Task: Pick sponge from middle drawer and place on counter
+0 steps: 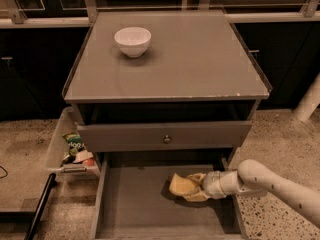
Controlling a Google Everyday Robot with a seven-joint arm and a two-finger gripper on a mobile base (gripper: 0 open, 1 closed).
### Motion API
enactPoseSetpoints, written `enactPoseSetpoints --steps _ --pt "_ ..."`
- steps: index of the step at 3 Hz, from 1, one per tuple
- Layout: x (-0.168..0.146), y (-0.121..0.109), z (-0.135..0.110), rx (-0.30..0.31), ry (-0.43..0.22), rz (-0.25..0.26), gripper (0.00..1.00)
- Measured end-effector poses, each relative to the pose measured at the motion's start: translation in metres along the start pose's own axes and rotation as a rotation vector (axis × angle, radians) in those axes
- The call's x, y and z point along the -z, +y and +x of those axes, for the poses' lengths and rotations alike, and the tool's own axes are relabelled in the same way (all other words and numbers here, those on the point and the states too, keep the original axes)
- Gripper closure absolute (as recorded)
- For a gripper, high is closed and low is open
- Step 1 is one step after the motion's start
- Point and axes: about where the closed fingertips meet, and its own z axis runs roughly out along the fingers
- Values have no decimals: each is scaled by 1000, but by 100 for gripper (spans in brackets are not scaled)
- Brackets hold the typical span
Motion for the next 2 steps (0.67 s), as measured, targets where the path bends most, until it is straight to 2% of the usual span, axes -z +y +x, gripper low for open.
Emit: enactPoseSetpoints --steps 1,2 --pt "34 15 -21 43 5 -23 100" --pt "77 33 -64 145 58 8 100"
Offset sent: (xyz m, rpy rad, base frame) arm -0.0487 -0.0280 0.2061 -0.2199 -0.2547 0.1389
